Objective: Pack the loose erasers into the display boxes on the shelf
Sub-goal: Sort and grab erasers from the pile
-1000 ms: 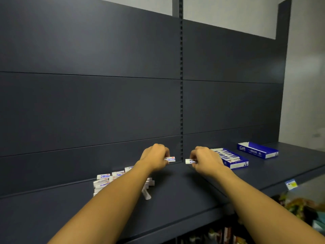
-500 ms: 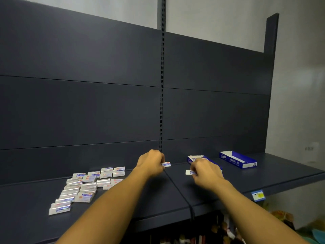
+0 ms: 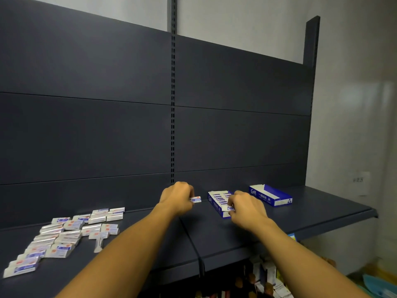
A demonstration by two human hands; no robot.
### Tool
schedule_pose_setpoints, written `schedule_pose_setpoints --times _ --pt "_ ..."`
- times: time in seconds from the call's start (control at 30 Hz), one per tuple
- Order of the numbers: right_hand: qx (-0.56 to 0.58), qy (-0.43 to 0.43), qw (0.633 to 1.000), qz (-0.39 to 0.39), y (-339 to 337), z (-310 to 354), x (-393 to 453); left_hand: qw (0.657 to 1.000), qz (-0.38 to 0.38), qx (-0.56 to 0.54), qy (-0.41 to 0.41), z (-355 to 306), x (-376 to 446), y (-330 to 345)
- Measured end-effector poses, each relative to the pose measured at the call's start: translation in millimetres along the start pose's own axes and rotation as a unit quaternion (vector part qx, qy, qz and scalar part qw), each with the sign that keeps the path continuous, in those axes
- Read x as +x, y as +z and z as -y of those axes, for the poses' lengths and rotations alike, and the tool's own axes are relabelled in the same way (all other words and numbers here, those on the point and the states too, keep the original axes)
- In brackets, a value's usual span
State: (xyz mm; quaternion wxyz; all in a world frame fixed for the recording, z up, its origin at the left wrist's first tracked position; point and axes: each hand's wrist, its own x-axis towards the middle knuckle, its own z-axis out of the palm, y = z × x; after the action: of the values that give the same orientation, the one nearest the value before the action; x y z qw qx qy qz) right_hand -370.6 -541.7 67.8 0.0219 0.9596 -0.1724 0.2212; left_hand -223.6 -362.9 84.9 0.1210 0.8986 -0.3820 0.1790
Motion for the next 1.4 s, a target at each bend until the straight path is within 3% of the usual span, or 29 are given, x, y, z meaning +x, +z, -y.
schedule_pose_setpoints --times 0.67,1.1,1.4 --pt "0.015 -0.021 1.0 0.002 57.4 -93.5 123.9 0.997 0.016 -0.073 -0.006 -18.6 134.5 82.1" --pt "0.211 -0.073 0.975 0.009 109.6 -145.9 171.6 0.97 -0.022 -0.219 -0.105 -43.7 149.9 127.3" --pt "0.355 -0.114 0.928 0.009 153.0 -160.6 186.9 0.972 -0.013 -0.2 -0.125 -60.3 149.7 159.6"
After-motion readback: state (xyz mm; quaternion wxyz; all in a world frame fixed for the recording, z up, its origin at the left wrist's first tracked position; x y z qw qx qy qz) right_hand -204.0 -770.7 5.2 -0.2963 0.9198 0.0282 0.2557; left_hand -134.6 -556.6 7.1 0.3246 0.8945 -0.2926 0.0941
